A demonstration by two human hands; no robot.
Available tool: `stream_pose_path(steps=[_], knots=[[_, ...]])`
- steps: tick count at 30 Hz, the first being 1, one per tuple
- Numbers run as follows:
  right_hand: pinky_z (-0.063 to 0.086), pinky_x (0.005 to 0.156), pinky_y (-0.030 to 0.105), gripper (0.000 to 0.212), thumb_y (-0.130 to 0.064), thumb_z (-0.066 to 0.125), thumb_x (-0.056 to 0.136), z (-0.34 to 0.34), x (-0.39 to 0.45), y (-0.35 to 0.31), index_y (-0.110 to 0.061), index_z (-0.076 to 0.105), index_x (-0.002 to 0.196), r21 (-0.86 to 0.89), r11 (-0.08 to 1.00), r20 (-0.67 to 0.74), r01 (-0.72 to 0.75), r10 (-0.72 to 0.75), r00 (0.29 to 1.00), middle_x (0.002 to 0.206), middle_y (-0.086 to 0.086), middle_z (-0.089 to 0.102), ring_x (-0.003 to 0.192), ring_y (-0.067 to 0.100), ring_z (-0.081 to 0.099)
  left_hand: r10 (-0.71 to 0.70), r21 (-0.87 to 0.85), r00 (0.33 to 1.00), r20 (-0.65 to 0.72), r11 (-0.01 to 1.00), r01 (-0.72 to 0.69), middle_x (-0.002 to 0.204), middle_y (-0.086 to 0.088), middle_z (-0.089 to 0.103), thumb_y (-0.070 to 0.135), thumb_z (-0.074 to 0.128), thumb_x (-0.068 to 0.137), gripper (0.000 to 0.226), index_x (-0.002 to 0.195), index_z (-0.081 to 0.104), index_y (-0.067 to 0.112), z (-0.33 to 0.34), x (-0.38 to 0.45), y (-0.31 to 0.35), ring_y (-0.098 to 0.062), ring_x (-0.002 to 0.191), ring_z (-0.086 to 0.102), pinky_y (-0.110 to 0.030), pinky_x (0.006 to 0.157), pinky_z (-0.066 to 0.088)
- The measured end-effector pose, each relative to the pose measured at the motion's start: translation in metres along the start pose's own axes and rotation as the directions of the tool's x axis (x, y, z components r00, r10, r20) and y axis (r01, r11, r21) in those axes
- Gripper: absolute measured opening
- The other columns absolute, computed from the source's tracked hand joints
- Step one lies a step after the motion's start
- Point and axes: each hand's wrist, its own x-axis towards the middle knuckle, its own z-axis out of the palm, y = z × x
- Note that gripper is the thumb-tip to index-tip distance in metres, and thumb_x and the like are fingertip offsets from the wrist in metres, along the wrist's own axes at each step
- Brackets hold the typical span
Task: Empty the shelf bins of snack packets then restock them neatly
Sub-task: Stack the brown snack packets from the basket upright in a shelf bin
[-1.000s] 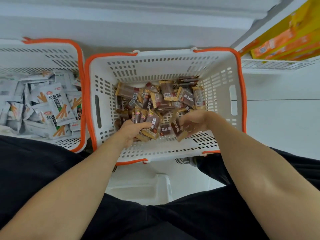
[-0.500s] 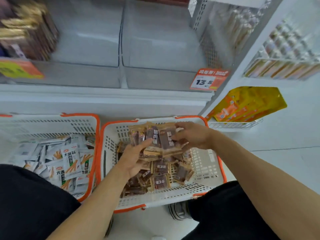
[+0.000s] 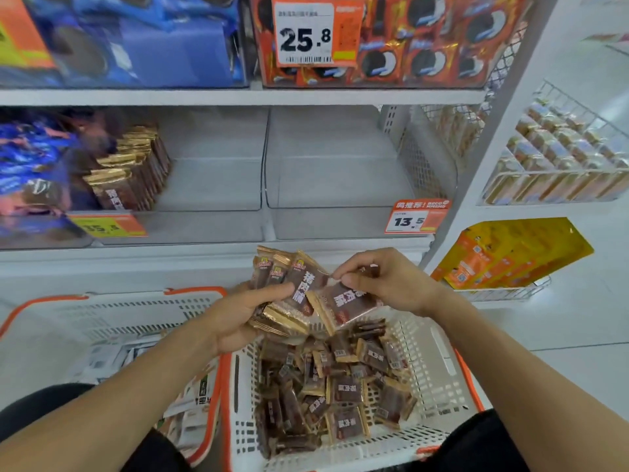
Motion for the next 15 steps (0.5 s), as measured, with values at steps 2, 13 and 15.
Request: stream_pose_path(steps=[2,13,15], knots=[[0.053,0.072,0.026,0.027,-0.026,0.083,0.082,0.006,0.000,-0.002,-0.025,0.074,0.107,-0.005,1.000,-0.063,0.009,-0.009,0.998,0.097,-0.009,0.069,0.076,0.016,0.066,-0.017,0.051,0.998,0.054,0.999,0.014,0.117,-0.025,0.070,0.028,0.098,0.051,0.067,0.110,0.075,0.007,-0.001,0.000,0.001,-0.038,0.101,0.071,-0.047,0.084,0.060],[0.061,0.082,0.049,0.054,-0.055,0.057,0.093,0.079,-0.006,-0.006,-0.005,0.067,0.112,0.591,0.718,0.067,-0.368,0.411,0.909,0.110,0.023,0.072,0.092,0.031,0.072,0.014,-0.076,0.999,-0.032,0.997,-0.017,0.121,-0.025,0.068,0.028,0.082,0.076,0.058,0.126,0.066,0.003,0.011,0.004,-0.024,-0.043,0.114,0.065,-0.051,0.096,0.055],[0.062,0.081,0.049,0.054,-0.053,0.061,0.091,0.082,-0.006,-0.006,-0.004,0.067,0.114,0.637,0.674,0.088,-0.375,0.419,0.904,0.105,0.020,0.074,0.094,0.032,0.073,0.022,-0.042,0.999,-0.045,0.999,-0.024,0.120,-0.026,0.068,0.023,0.073,0.085,0.045,0.124,0.066,0.003,0.011,0.004,-0.027,-0.042,0.113,0.065,-0.053,0.098,0.053]])
